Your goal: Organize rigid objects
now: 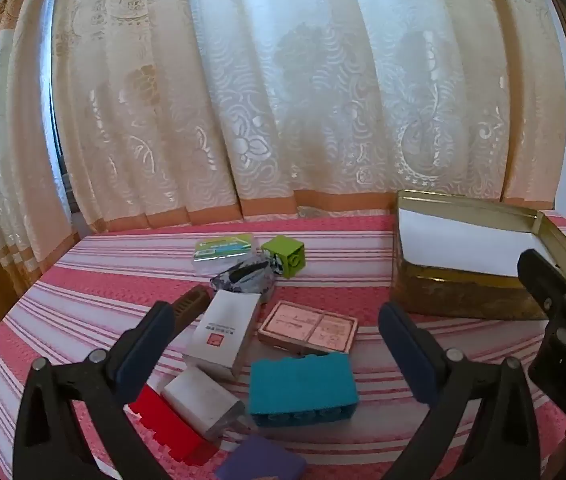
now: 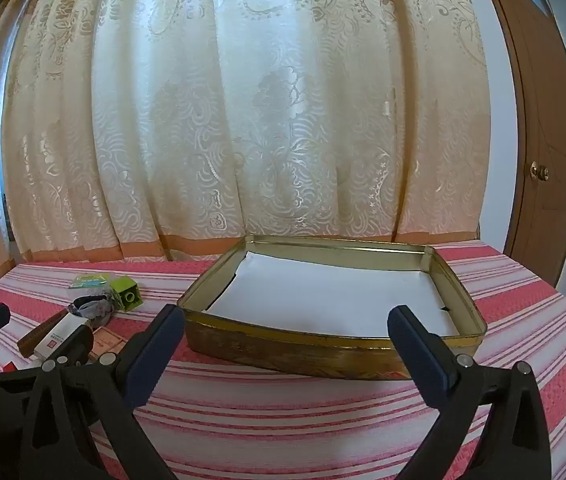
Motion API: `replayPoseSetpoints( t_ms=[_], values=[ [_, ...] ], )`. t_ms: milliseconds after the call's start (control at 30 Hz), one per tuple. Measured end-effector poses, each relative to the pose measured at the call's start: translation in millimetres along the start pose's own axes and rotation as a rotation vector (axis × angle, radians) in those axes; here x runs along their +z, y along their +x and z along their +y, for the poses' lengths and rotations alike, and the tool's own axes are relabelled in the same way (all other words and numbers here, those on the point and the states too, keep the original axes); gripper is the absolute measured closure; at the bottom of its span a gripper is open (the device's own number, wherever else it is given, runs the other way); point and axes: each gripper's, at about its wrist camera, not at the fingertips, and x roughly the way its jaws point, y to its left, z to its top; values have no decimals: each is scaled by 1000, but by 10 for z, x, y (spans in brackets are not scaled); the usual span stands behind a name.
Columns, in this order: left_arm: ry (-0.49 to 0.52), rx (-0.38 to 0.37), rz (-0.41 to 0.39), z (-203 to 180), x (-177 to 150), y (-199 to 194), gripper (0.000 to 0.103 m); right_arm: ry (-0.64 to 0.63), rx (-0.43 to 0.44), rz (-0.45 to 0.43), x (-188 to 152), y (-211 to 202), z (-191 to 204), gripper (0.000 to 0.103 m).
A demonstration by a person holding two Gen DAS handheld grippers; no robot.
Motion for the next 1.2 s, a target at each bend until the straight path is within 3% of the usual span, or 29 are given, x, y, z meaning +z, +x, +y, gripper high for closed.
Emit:
replayPoseSetpoints(
  t_ms=[400, 1200],
  values=[
    [-73, -38, 80, 113, -42, 92, 0, -5, 3, -3, 2, -23, 15, 0],
    [-68, -36, 69, 120, -39, 67, 0, -11, 8, 8, -2, 13, 32, 0]
  ],
)
